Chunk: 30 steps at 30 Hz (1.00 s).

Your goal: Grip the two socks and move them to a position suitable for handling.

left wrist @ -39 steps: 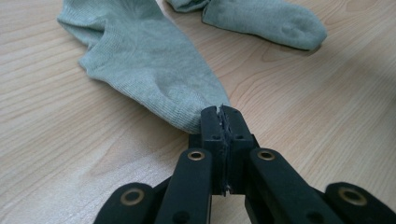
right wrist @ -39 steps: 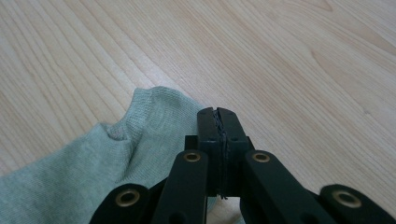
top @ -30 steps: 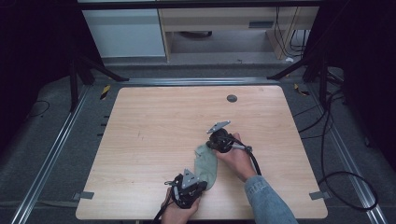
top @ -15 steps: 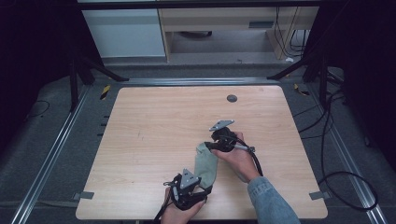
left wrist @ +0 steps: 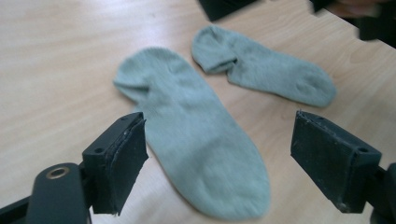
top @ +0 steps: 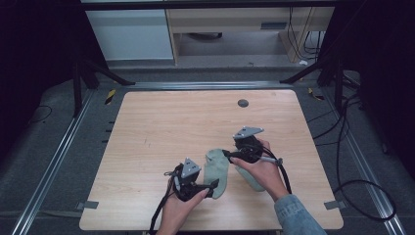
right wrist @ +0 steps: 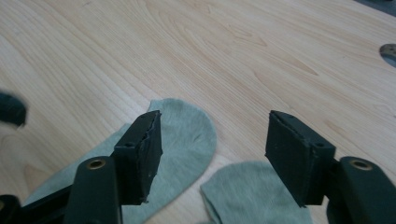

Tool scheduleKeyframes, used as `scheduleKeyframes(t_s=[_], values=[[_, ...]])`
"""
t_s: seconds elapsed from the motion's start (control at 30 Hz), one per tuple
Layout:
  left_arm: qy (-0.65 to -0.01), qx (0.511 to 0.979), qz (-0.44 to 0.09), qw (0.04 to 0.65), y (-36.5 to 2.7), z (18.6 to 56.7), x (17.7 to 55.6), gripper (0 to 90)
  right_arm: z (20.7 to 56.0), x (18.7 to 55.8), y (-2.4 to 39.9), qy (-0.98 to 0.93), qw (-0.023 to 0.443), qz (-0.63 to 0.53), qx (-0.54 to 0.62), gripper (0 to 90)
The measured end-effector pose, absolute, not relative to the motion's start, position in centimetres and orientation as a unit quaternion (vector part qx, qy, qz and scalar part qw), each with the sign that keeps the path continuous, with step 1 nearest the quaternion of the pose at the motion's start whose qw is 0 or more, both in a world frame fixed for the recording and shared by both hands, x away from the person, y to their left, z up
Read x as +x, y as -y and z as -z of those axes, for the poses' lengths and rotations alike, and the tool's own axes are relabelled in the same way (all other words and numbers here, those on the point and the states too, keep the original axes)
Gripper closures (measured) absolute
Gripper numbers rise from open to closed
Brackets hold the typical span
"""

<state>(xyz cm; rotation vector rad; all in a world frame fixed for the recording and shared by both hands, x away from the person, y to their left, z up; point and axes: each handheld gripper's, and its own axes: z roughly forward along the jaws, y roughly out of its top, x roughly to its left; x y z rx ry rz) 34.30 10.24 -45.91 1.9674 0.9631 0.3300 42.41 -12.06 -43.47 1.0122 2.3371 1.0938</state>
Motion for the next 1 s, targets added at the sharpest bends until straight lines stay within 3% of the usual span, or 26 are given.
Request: scheduleKeyframes(t_s=[0.27, 0.63, 0.83, 1.0], values=[[-0.353, 0.816, -0.142, 0.435, -9.2, 44.3, 37.5, 26.2, 44.0, 39.2, 15.3, -0.823, 0.195, -0.396, 0.358, 61.1], [-0.329, 0.840, -0.136, 0.410, -6.8, 43.8, 42.2, 41.7, 45.8, 35.7, 18.7, -0.813, 0.196, -0.400, 0.376, 74.5], [-0.311, 0.859, -0.127, 0.388, -4.8, 44.1, 44.7, 46.3, 46.4, 34.2, 19.8, -0.811, 0.198, -0.399, 0.378, 76.7], [-0.297, 0.872, -0.123, 0.369, -3.2, 44.7, 45.7, 47.1, 47.2, 33.0, 20.3, -0.812, 0.201, -0.390, 0.385, 68.3]])
